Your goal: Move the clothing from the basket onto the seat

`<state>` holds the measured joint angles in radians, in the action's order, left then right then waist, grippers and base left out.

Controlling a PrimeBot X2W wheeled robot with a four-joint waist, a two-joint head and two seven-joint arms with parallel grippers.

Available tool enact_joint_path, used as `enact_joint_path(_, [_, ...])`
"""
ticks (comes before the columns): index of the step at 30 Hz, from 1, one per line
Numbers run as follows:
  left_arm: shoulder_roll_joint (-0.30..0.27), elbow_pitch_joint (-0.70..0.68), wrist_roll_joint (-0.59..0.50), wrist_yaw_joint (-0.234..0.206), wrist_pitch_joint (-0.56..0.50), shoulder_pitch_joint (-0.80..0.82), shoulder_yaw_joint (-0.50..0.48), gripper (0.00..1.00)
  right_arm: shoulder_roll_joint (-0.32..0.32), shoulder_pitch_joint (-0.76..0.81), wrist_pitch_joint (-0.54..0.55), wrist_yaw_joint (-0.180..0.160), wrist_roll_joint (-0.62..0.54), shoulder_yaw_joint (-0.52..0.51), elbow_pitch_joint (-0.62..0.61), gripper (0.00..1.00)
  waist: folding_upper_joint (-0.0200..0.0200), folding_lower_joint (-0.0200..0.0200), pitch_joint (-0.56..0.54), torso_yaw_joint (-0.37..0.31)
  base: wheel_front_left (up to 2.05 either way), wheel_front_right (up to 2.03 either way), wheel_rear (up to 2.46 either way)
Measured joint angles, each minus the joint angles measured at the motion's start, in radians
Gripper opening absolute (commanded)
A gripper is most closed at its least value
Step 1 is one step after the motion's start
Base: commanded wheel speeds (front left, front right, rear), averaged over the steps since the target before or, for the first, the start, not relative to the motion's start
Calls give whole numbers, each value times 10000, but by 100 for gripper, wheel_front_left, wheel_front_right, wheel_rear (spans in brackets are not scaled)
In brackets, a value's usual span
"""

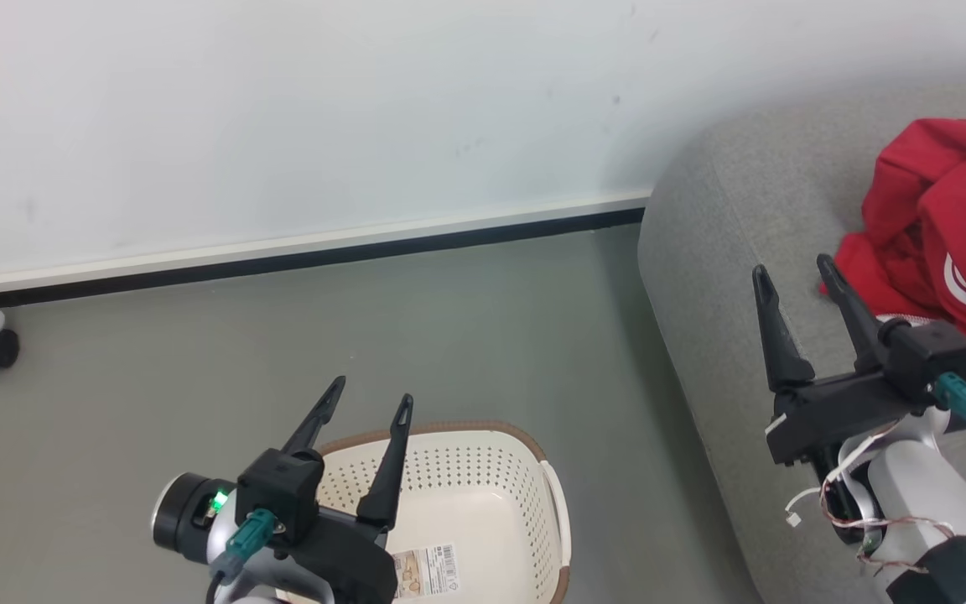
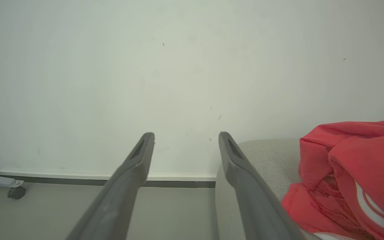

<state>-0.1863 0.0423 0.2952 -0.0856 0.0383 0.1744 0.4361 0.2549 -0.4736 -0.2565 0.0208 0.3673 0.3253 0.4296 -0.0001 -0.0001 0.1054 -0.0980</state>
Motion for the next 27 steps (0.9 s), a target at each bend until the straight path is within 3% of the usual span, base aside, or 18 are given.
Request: enact_joint_path(27, [153,148,249,-380,311,-1502,-1779,100,-79,2558,453,-794,-88,322,-1429,100,2,2,-1118,536,0,0,0])
